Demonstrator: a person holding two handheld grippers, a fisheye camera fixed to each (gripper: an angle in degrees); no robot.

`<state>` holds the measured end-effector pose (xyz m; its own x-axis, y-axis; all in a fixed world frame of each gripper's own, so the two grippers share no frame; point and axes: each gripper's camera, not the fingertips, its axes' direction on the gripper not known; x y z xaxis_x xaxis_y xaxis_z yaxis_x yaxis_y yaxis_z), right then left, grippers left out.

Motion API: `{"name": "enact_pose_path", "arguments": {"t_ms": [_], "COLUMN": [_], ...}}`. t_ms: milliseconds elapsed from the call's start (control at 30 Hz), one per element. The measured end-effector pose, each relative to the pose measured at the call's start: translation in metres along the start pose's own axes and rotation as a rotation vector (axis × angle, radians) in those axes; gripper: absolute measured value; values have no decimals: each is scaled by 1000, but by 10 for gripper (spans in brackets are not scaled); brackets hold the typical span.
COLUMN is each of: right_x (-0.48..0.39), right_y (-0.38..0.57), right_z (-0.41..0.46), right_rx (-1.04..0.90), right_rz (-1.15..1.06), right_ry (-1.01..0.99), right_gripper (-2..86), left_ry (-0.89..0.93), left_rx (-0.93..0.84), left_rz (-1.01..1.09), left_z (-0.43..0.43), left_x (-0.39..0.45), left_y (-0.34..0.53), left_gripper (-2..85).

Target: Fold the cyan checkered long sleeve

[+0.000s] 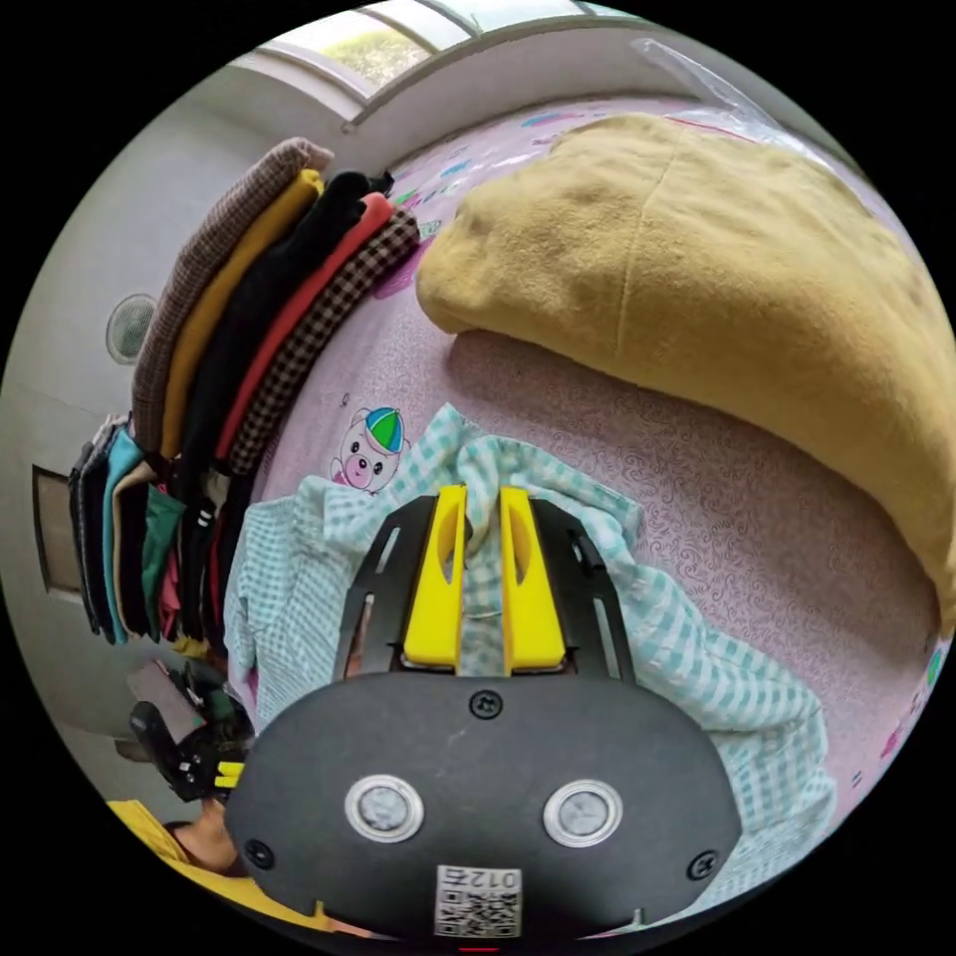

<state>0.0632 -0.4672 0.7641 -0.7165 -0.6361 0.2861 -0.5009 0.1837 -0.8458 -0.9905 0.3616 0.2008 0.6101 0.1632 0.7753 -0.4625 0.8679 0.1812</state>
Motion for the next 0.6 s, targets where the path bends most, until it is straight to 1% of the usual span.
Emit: {"name": "enact_pose_path", "arguments": {"t_ms": [67,133,200,300,333,400,467,533,600], "right_x": [-16,-28,-41,-62,-71,-82,-92,-91,-83], "right_y": [-10,-14,-12,14,35,76,145,199,247], "right_z": [-9,-24,-47,-99,-120,-143,-162,-172,-180], "right_rx": [-66,-97,-96,-36,-17,-41,-90,-108,-111], "right_rz": [-106,-167,-215,-289,-319,-376,-436,-435,-381], "right_ry": [28,35,53,122,130,127,166,228,273], "right_gripper": [70,71,67,42,33,23,13,8,5], "left_ry": [-40,-47,-52,-80,-79,-73,-82,-114,-147], "left_rx": [-39,-70,-97,-152,-177,-201,-226,-234,-254], "left_rz": [2,13,32,78,85,96,115,124,113], "left_z": [8,16,26,47,57,71,91,107,123], "left_x": [11,20,31,52,59,68,77,80,78], "left_y": [44,75,103,143,157,177,197,208,216], "left_gripper": [5,5,6,5,5,5,5,5,5]}}
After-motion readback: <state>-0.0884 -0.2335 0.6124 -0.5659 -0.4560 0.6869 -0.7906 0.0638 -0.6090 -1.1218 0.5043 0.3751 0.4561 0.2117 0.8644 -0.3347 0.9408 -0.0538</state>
